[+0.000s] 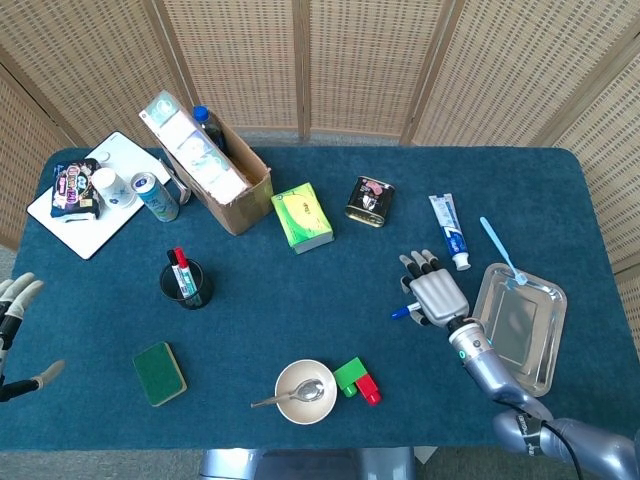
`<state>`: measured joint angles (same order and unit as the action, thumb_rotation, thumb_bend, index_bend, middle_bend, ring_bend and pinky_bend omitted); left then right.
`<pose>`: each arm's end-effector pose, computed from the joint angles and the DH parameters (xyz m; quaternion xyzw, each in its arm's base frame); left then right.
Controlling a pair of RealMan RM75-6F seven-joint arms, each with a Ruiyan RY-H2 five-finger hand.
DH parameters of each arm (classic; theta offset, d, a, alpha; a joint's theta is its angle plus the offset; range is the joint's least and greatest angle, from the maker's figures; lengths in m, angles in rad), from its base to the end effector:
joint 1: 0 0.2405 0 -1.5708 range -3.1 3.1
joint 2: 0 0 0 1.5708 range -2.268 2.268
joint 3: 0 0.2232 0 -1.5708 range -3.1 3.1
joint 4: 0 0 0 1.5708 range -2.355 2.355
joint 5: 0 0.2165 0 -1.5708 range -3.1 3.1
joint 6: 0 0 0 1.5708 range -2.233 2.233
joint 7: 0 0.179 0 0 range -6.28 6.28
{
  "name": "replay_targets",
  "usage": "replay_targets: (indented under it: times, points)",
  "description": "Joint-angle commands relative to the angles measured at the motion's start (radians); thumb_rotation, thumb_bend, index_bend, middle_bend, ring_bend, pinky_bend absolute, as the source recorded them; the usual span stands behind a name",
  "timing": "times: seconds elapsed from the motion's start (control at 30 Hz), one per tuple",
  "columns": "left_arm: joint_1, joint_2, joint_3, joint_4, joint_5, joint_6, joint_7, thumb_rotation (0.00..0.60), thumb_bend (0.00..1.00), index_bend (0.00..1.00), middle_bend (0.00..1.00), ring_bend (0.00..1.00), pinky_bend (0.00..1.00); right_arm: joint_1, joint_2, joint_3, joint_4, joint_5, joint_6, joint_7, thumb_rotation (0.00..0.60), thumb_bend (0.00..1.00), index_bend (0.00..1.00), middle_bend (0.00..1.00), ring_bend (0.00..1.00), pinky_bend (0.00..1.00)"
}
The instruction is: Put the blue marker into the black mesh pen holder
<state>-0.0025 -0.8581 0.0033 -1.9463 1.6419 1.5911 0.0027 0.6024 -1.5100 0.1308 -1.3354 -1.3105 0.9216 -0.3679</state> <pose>-0.2272 0.1784 0.1809 -0.5939 -0.3882 -0.4282 0.5597 -0.1894 -0.3447 -0.0252 0.7838 -0.3040 0.2870 0.4592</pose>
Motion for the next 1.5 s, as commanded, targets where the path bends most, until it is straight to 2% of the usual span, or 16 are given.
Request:
replay_targets:
  times: [0.03, 0.37, 0.53, 0.7, 1.03, 1.27, 1.5]
  points:
    - [-0.001, -0.001, -0.001, 0.000, -0.001, -0.001, 0.001, 0.600, 0.10, 0.00, 0.00, 0.00, 0.00, 0.003, -0.010, -0.009, 0.018, 0.003, -0.006, 0.011, 0.600, 0.31, 0.42, 0.06, 0.00, 0.12]
    - [-0.002, -0.003, 0.000, -0.002, -0.002, -0.005, 0.009, 0.600, 0.10, 0.00, 0.00, 0.00, 0.00, 0.012, -0.043, -0.021, 0.084, 0.005, -0.014, 0.048, 0.600, 0.32, 0.45, 0.07, 0.00, 0.12]
    - [-0.003, -0.004, 0.002, -0.002, 0.000, -0.006, 0.010, 0.600, 0.10, 0.00, 0.00, 0.00, 0.00, 0.012, -0.050, -0.027, 0.104, -0.002, -0.010, 0.067, 0.600, 0.33, 0.50, 0.09, 0.00, 0.12]
    - [-0.003, -0.005, 0.001, -0.002, -0.001, -0.005, 0.011, 0.600, 0.10, 0.00, 0.00, 0.00, 0.00, 0.008, -0.057, -0.034, 0.123, -0.018, 0.009, 0.090, 0.600, 0.38, 0.56, 0.11, 0.00, 0.13]
    - [-0.004, -0.006, 0.004, -0.003, 0.004, -0.008, 0.014, 0.600, 0.10, 0.00, 0.00, 0.00, 0.00, -0.003, -0.060, -0.049, 0.151, -0.059, 0.051, 0.128, 0.600, 0.43, 0.59, 0.14, 0.02, 0.14]
    - [-0.005, -0.006, 0.004, -0.004, 0.001, -0.010, 0.014, 0.600, 0.10, 0.00, 0.00, 0.00, 0.00, -0.017, -0.043, -0.044, 0.122, -0.080, 0.100, 0.161, 0.600, 0.45, 0.59, 0.14, 0.02, 0.14]
    - [-0.005, -0.002, 0.005, -0.003, 0.002, -0.008, 0.002, 0.600, 0.10, 0.00, 0.00, 0.00, 0.00, -0.053, 0.004, -0.044, 0.043, -0.127, 0.198, 0.210, 0.600, 0.46, 0.59, 0.14, 0.02, 0.14]
